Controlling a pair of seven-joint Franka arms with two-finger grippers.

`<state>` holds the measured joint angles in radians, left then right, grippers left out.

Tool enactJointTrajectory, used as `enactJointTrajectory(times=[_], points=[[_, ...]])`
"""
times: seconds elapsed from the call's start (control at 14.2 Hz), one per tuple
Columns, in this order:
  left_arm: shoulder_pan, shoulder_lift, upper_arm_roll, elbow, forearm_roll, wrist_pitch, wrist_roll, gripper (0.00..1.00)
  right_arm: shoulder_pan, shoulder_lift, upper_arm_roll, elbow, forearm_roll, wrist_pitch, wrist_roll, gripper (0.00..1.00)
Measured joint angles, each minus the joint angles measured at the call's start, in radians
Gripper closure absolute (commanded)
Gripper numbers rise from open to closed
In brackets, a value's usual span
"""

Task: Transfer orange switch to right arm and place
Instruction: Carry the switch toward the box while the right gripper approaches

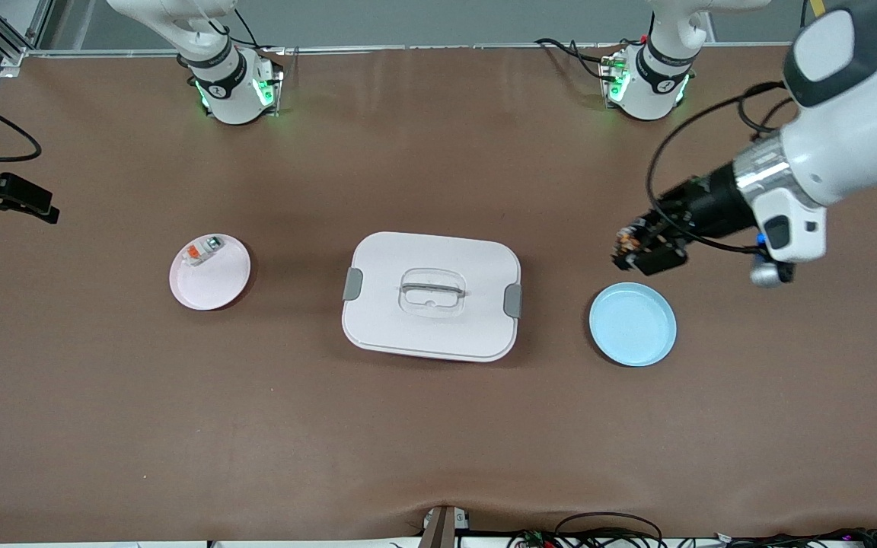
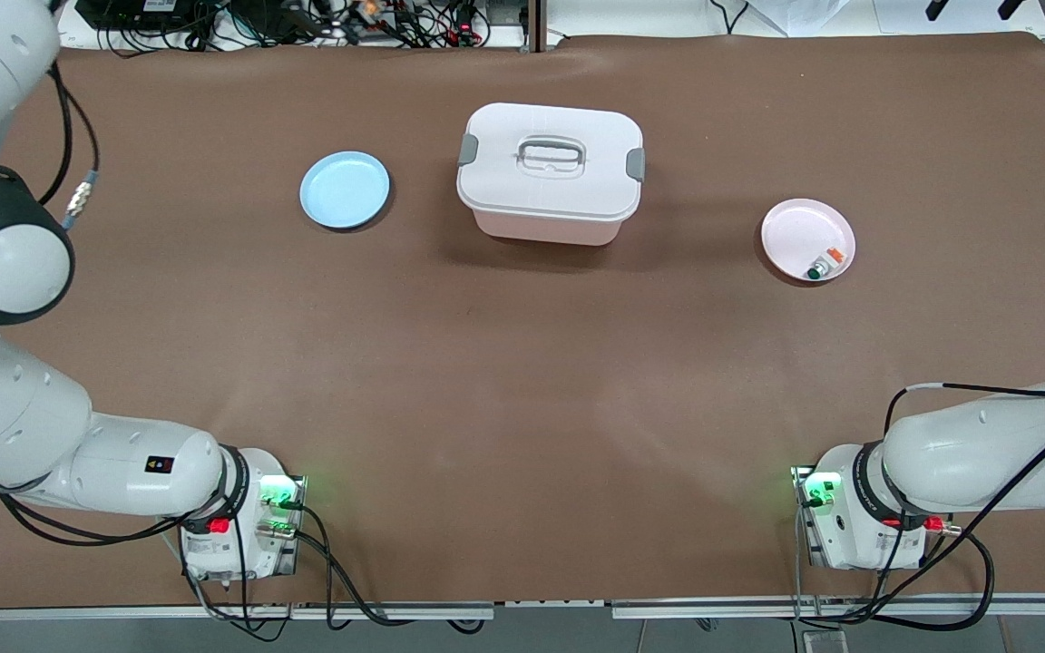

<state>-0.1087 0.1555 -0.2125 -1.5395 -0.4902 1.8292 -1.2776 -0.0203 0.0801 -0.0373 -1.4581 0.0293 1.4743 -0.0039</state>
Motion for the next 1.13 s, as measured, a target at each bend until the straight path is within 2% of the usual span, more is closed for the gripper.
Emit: enactJointTrajectory(times=[0.28,0.49,0.64,0.78,0.92,1.13], points=[[-0.020,0.008,-0.112,0.000,0.000,0.085,-0.278,0.72,-0.053,-0.001,-0.001,-0.001,0.293,0.002,0.064,0.00],[-0.108,0.036,-0.123,-0.002,0.000,0.170,-0.446,0.72,-0.064,-0.029,0.004,-0.043,0.532,0.041,0.120,0.00],[-0.161,0.059,-0.124,-0.002,0.000,0.265,-0.576,0.72,-0.043,-0.093,0.018,-0.149,0.661,0.125,0.130,0.00],[-0.202,0.075,-0.125,-0.002,0.000,0.332,-0.668,0.72,0.013,-0.158,0.025,-0.248,0.733,0.190,0.130,0.00],[-0.242,0.088,-0.125,-0.002,0.000,0.386,-0.737,0.72,0.094,-0.198,0.031,-0.310,0.748,0.284,0.142,0.00],[-0.296,0.100,-0.126,-0.002,0.000,0.416,-0.774,0.69,0.226,-0.242,0.039,-0.419,0.837,0.507,0.192,0.00]])
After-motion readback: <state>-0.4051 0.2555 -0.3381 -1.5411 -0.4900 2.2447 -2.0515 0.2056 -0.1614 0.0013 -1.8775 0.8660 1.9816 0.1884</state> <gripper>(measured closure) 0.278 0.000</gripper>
